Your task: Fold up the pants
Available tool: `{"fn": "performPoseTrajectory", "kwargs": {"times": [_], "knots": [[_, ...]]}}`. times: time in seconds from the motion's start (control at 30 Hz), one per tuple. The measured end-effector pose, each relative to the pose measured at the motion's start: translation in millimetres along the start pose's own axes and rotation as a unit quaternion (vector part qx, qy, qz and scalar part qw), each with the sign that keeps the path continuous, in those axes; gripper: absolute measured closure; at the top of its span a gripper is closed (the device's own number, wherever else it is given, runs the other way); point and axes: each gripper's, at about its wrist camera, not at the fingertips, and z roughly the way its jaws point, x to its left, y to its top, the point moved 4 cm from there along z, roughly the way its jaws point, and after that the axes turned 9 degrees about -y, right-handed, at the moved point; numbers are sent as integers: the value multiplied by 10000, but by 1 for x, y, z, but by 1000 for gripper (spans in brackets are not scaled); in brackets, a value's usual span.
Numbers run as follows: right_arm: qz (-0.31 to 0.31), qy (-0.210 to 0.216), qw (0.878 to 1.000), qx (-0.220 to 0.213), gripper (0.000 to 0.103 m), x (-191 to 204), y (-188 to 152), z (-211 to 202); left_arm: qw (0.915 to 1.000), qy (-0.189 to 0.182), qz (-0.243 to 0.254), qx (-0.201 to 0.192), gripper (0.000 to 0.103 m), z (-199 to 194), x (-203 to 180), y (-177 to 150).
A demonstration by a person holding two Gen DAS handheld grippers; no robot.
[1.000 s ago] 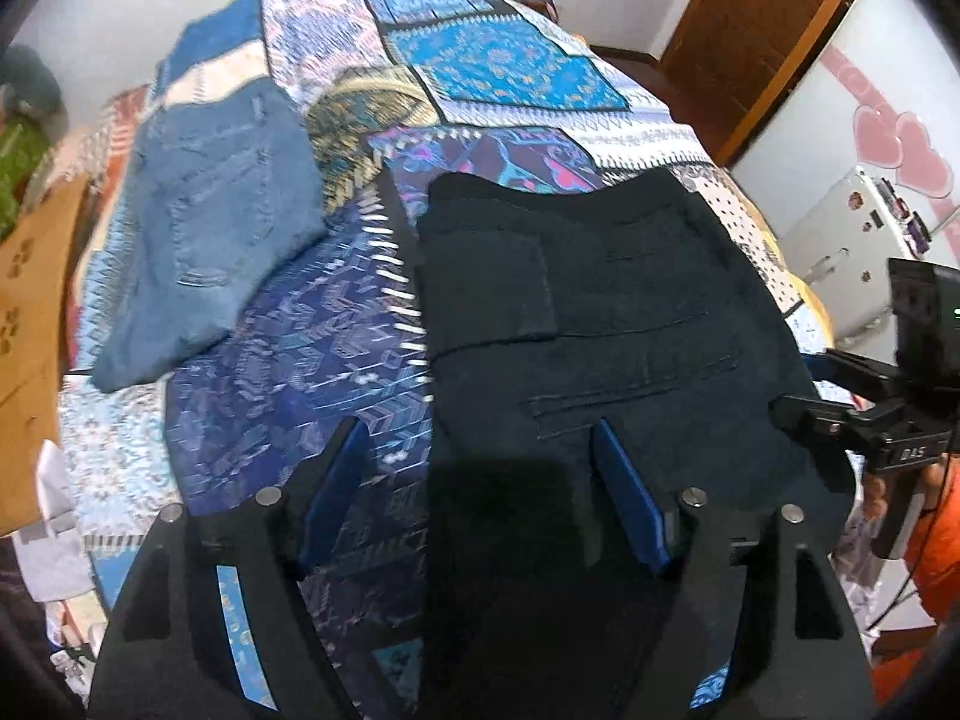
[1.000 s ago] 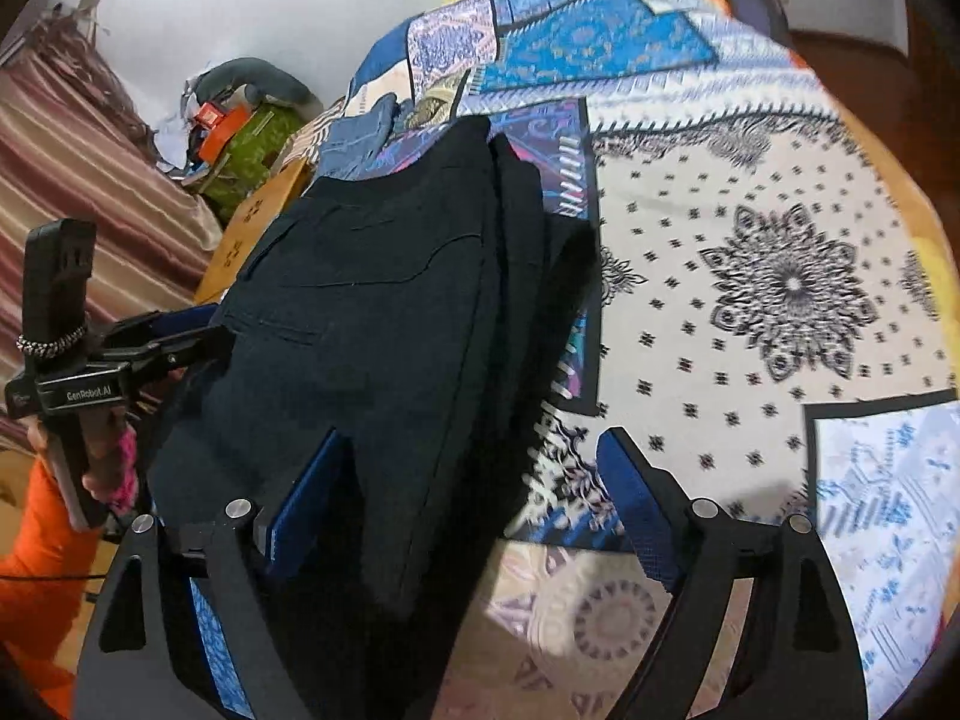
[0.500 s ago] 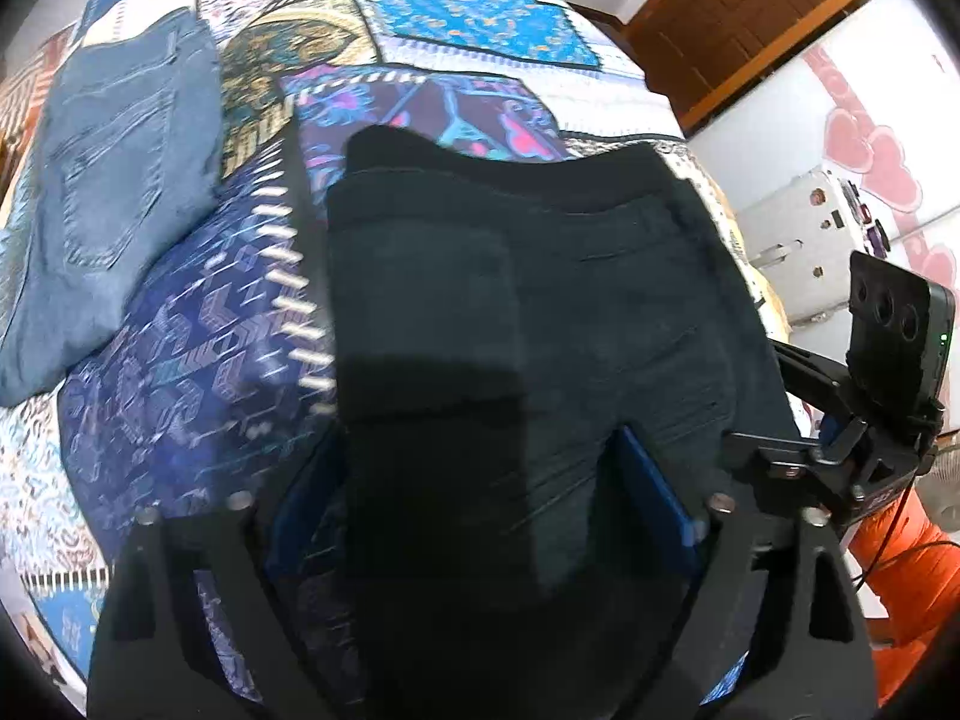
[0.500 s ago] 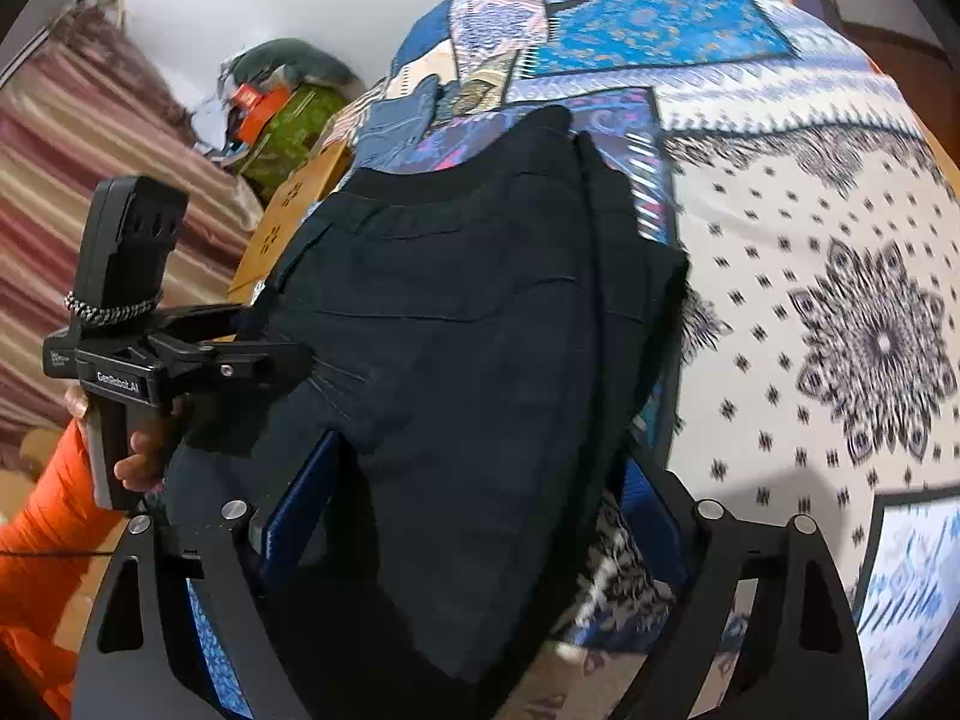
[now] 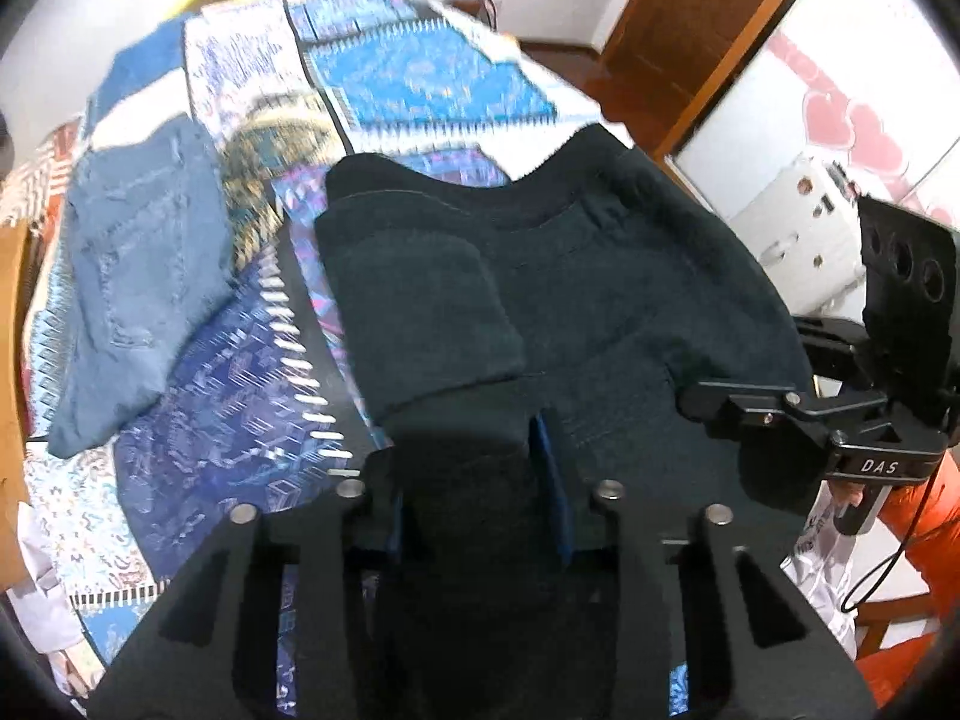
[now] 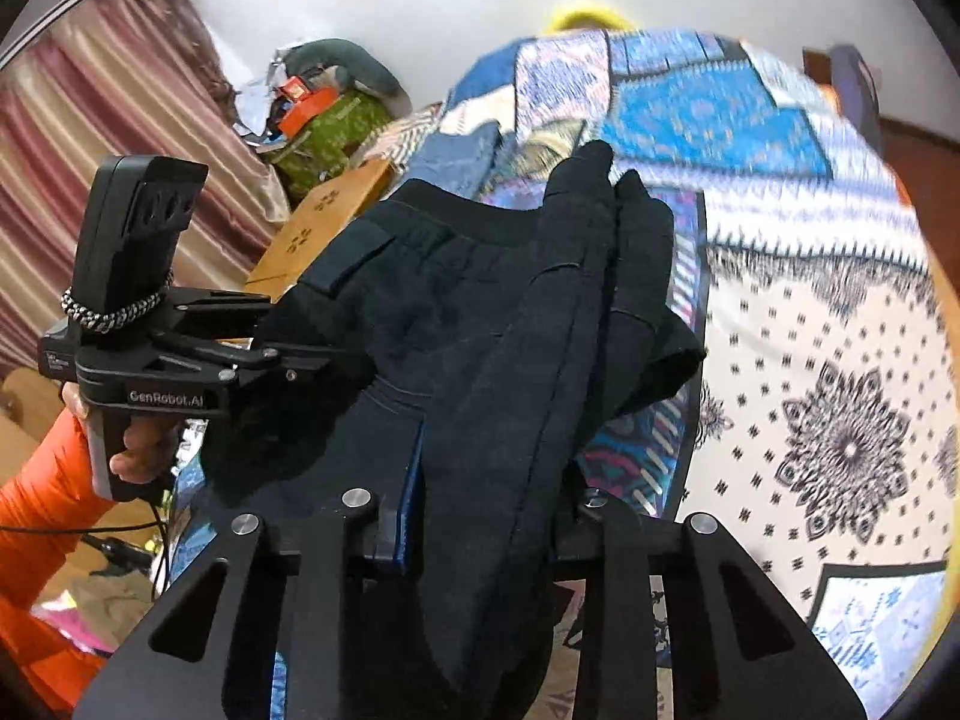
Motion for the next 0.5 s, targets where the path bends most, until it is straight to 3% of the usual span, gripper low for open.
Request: {"fn": "performPoseTrajectory", "kwargs": {"times": [0.27, 0.5], "knots": [[-316, -23, 9973, -668, 78, 33, 40, -34, 9961, 320, 107, -818, 73, -63, -9, 9], [-742, 122, 9899, -1204, 79, 78, 86, -43, 9846, 764, 67, -1569, 73, -131, 7, 20]]}}
